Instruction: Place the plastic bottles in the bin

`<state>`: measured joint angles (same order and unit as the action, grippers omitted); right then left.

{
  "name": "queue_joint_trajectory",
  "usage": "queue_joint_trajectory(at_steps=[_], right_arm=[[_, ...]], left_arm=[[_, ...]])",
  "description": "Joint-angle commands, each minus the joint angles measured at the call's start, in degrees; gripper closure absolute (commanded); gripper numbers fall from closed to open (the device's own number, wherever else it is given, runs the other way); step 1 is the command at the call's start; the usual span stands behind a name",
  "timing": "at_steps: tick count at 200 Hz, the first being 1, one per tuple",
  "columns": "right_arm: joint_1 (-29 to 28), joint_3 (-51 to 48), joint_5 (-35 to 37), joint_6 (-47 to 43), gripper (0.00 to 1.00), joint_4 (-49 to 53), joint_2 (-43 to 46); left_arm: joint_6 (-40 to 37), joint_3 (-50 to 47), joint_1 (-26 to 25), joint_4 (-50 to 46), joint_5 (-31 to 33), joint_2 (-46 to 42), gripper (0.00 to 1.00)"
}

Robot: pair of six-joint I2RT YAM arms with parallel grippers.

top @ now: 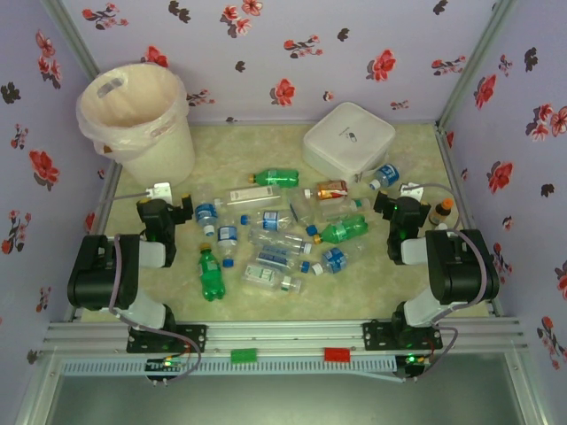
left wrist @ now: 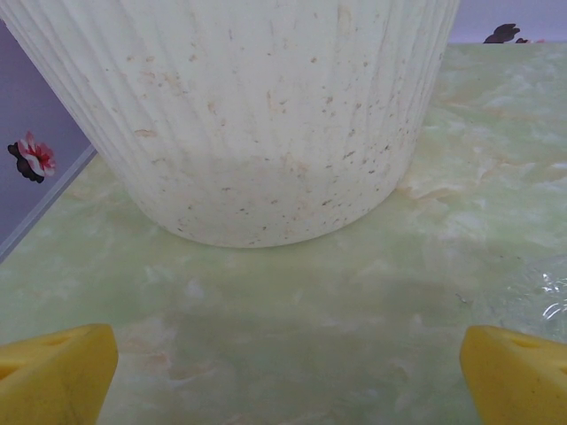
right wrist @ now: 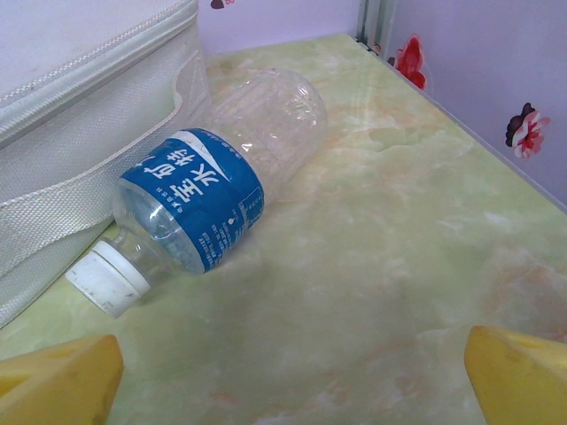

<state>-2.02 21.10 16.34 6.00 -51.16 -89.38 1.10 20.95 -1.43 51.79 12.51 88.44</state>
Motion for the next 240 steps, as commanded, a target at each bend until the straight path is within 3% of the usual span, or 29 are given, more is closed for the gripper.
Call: queue_joint_trajectory(at_steps=[1, 19, 44, 56, 72, 88, 127, 143, 165, 187, 213, 240], right_arm=[[0.0, 0.4, -0.4, -0.4, 0.0, -0.9, 0.1], [-0.6, 0.1, -0.2, -1.2, 0.0, 0.0, 2.5], [-2.8, 1.5, 3.4, -3.0, 0.0, 9.1, 10.5], [-4.5, 4.1, 7.2, -1.9, 0.0, 17.6, 14.4], [-5.3, 9.2, 4.8, 3.1, 0.0, 31.8, 18.6], [-7.5, 13.4, 3.2, 6.9, 0.0, 42.9, 21.3], [-14.3, 23.0, 3.1, 15.6, 0.0, 64.5, 24.7], [-15.3, 27.5, -1.4, 20.3, 0.0, 73.3, 24.1], [-16.7, 32.5, -6.6, 24.3, 0.0, 82.9, 22.1], [-17.7, 35.1, -8.8, 30.4, 0.01, 91.6, 20.8], [-19.1, 30.4, -12.8, 39.4, 0.01, 92.9, 24.6], [-20.0, 22.5, -16.3, 47.4, 0.07, 91.7, 30.8]], left_arm=[[0.4, 1.0, 0.6, 0.6, -0.6, 0.2, 0.0], [0.3, -0.2, 0.3, 2.4, 0.6, -0.8, 0.0], [0.4, -3.4, -0.8, 5.3, 3.9, -5.7, 0.0], [-0.2, -6.6, -1.6, 6.4, 4.7, -9.0, 0.0], [-0.8, -8.0, -3.3, 4.2, 7.4, -14.3, 0.0], [0.3, -8.0, -4.4, -2.6, 8.6, -21.4, 0.0], [16.9, -2.1, -4.9, -29.5, 8.0, -37.6, 0.0], [23.0, -0.5, -5.3, -36.2, 5.1, -40.8, 0.0], [30.9, 0.9, -6.9, -40.3, -0.5, -41.9, 0.0], [34.7, 3.3, -12.2, -42.7, -2.4, -40.5, 0.0], [35.4, 6.1, -19.7, -40.1, -2.4, -36.2, 0.0], [33.6, 12.2, -26.3, -39.7, -2.6, -28.9, 0.0]])
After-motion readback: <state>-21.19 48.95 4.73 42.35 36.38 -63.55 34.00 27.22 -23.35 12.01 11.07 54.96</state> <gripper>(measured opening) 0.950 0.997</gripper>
